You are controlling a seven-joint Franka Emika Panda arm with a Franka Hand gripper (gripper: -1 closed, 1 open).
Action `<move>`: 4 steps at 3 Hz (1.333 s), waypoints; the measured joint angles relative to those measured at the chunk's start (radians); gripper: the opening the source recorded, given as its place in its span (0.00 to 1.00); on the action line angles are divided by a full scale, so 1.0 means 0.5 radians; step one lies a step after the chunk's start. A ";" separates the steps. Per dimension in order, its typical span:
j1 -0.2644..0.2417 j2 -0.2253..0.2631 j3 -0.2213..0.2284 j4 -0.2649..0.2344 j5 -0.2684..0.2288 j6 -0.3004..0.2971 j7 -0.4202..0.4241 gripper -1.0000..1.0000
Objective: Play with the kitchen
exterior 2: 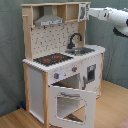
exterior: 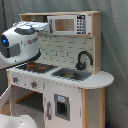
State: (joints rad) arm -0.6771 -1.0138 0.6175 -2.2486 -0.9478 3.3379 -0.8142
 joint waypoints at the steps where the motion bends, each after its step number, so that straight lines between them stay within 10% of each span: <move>1: -0.001 -0.121 0.023 0.066 0.031 -0.090 0.138 1.00; 4: -0.073 -0.265 0.261 0.284 0.031 -0.440 0.566 1.00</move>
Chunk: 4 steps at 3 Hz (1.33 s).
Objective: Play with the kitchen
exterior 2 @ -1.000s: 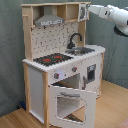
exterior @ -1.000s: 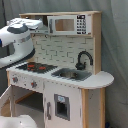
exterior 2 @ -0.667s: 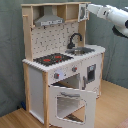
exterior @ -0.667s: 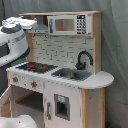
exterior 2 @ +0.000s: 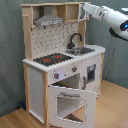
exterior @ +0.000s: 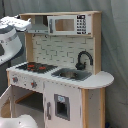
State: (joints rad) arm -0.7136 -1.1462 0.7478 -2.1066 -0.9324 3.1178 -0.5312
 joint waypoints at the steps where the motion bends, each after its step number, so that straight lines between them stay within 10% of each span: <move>1: -0.086 -0.059 0.043 0.102 0.000 -0.110 0.173 1.00; 4: -0.306 -0.255 0.060 0.152 -0.011 -0.247 0.788 1.00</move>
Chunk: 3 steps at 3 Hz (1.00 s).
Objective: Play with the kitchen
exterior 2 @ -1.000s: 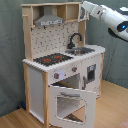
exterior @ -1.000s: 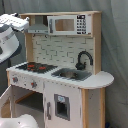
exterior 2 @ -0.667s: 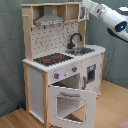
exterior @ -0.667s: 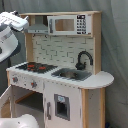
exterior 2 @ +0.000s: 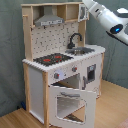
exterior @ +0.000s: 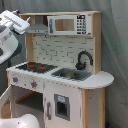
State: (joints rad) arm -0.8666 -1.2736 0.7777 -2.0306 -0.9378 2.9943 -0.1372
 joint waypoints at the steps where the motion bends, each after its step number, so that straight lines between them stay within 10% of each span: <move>1: -0.067 -0.052 0.031 -0.007 0.000 -0.042 0.192 1.00; 3: -0.206 -0.134 0.142 -0.004 0.000 -0.166 0.594 1.00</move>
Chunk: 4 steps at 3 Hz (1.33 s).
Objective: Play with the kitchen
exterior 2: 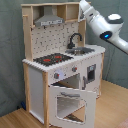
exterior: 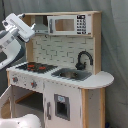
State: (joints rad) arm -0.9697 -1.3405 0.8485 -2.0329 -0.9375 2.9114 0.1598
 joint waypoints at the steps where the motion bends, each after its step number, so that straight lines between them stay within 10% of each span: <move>1: -0.063 -0.036 0.066 0.007 0.001 -0.077 0.198 1.00; 4: -0.199 -0.106 0.281 0.075 0.082 -0.411 0.761 1.00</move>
State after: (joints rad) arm -1.0693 -1.3937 0.9888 -1.9951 -0.8967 2.7059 0.5404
